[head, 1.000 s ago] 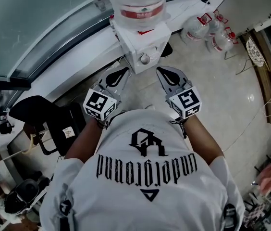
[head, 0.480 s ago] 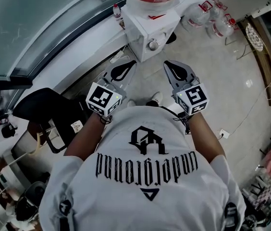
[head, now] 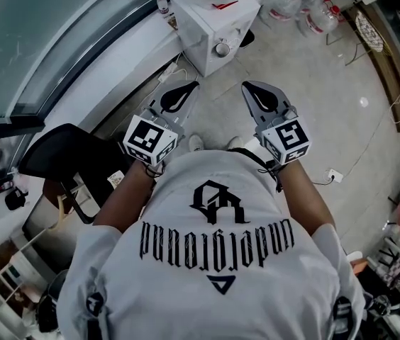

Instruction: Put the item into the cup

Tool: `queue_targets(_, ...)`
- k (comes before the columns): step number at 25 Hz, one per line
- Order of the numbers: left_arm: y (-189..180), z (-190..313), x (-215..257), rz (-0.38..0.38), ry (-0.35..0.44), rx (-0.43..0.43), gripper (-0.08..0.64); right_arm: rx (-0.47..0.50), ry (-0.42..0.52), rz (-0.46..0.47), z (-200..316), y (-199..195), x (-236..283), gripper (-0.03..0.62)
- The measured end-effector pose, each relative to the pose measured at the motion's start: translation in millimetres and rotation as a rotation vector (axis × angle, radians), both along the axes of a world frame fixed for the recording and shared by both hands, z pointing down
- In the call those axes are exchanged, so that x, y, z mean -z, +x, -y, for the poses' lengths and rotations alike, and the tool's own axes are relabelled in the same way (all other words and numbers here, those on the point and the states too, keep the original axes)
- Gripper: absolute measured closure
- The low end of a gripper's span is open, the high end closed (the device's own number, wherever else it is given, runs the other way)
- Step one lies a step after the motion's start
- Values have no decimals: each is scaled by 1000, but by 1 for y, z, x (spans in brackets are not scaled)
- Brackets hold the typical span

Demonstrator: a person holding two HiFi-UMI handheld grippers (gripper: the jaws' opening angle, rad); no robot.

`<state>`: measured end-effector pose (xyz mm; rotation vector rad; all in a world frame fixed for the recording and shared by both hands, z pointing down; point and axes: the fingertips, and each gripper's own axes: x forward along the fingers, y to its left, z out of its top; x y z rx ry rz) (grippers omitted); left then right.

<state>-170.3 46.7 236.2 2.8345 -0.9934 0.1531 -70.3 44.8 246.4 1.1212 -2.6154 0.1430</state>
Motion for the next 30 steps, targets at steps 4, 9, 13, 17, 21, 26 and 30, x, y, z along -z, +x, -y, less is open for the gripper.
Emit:
queue_targets(4, 9, -8, 1, 0, 1, 10, 545, 10, 9, -6, -8, 13, 2, 577)
queue_targets(9, 36, -14, -2, -6, -2, 45, 545, 46, 10, -10, -21, 40, 0, 577)
queue_targets(13, 68, -32, -5, -8, -4, 60, 545, 68, 3, -11, -40, 71, -5, 577)
queue_targets(17, 96, -52, -6, -13, -8, 90, 545, 97, -8, -3, -60, 101, -11, 577)
queue_targets(21, 124, -81, -8, -4, -12, 107, 545, 141, -10, -1, -86, 127, -13, 577)
queue_targets(26, 149, -118, -15, 12, -25, 128, 545, 200, -22, 9, -126, 151, -19, 577)
queue_targets(30, 162, -140, -14, 7, -27, 139, 545, 232, -27, 2, -148, 167, -20, 577)
